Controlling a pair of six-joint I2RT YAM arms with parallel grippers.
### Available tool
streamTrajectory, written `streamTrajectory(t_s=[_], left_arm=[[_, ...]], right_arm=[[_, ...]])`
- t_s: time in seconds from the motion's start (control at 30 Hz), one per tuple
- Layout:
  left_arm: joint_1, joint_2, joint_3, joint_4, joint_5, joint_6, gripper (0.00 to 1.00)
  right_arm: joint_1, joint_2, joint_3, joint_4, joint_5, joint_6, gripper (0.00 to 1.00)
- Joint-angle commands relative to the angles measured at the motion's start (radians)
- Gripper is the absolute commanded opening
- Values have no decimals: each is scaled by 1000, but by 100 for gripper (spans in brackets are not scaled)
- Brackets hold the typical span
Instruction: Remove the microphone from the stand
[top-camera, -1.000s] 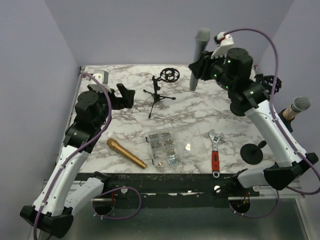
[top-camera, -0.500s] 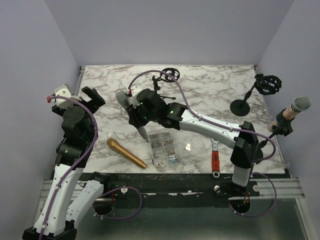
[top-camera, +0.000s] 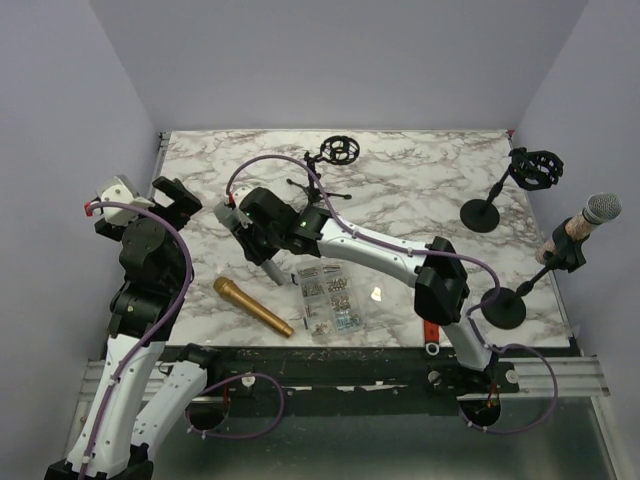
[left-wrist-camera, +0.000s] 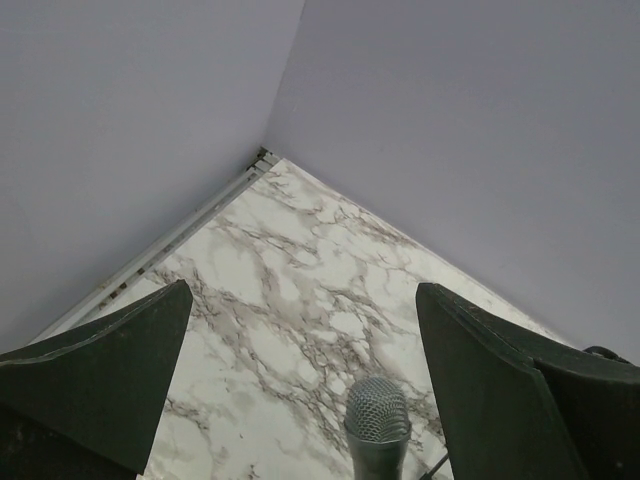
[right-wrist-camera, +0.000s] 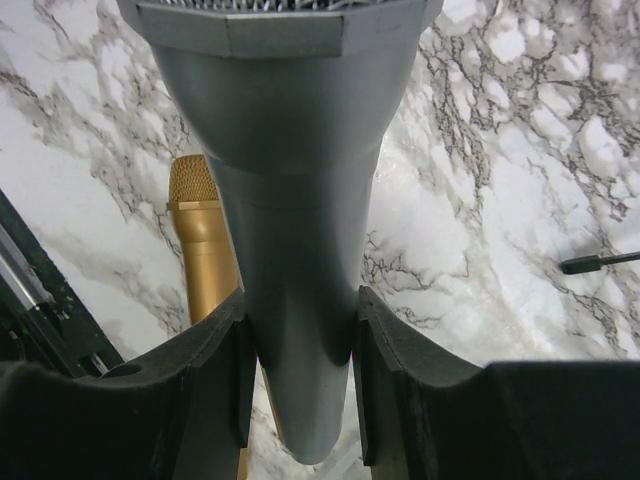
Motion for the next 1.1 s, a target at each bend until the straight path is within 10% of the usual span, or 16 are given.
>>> streamTrajectory(t_s=[0.0,0.77,1.07], left_arm=[[5,9,-11,13,27,-12,98],[4,13,-10,5,74,-32,98],[5,9,-10,6,96,-35,98]], right_arm=[[12,73,103,-98,9,-26,1],[24,275,147,-150,-25,0,1],[24,324,142,-155,-2,0,20]])
